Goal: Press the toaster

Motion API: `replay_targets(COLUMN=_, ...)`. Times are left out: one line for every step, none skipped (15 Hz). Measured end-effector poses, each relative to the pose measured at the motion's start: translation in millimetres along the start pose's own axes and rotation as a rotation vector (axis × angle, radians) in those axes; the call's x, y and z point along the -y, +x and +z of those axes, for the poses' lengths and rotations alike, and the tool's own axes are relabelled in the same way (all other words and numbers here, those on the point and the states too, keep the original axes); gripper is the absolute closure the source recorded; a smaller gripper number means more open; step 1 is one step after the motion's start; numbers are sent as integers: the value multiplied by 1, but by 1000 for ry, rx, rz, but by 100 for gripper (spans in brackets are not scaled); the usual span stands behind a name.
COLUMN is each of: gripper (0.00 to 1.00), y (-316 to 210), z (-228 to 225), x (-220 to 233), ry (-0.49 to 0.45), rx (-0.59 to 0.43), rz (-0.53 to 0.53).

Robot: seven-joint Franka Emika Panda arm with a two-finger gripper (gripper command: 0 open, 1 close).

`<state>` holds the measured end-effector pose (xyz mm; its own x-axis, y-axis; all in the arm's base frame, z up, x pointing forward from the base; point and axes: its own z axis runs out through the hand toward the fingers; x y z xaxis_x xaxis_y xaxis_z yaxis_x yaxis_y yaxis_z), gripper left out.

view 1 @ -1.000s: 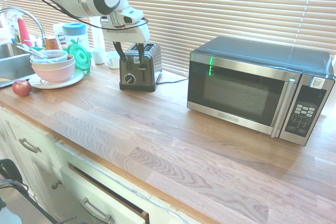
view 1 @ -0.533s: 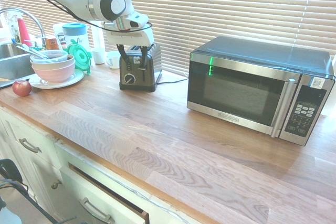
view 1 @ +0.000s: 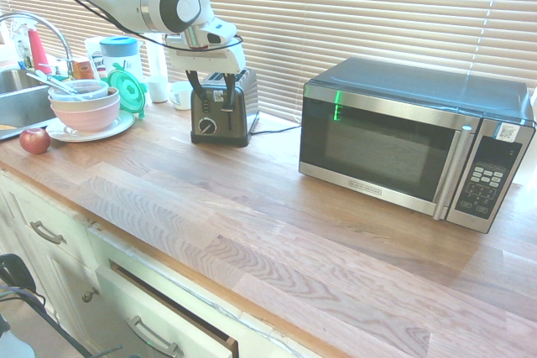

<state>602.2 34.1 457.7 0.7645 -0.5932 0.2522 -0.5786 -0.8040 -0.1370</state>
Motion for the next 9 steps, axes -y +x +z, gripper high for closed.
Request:
replay_targets(gripper=100, y=-1, z=-1, x=1, ry=1, rx=0, rz=-1)
replay_targets(gripper=100, y=-1, z=-2, x=1, ry=3, rx=1, rz=1)
replay_targets(gripper=100, y=-1, z=-3, x=1, ry=5, rx=4, rz=6)
replay_targets(gripper=100, y=0, z=-4, x=0, ry=8, rx=8, rz=11)
replay_targets(gripper=100, y=1, z=-6, x=0, ry=8, rx=13, rz=16)
replay_targets(gripper=100, y=2, z=-8, x=1, ry=8, rx=15, rz=17)
replay_targets(gripper=100, y=3, z=-10, x=1, ry=8, rx=15, rz=16)
replay_targets(gripper=100, y=4, z=-11, x=1, ry=7, rx=14, rz=15)
replay_targets(gripper=100, y=5, z=-11, x=0, ry=5, rx=15, rz=15)
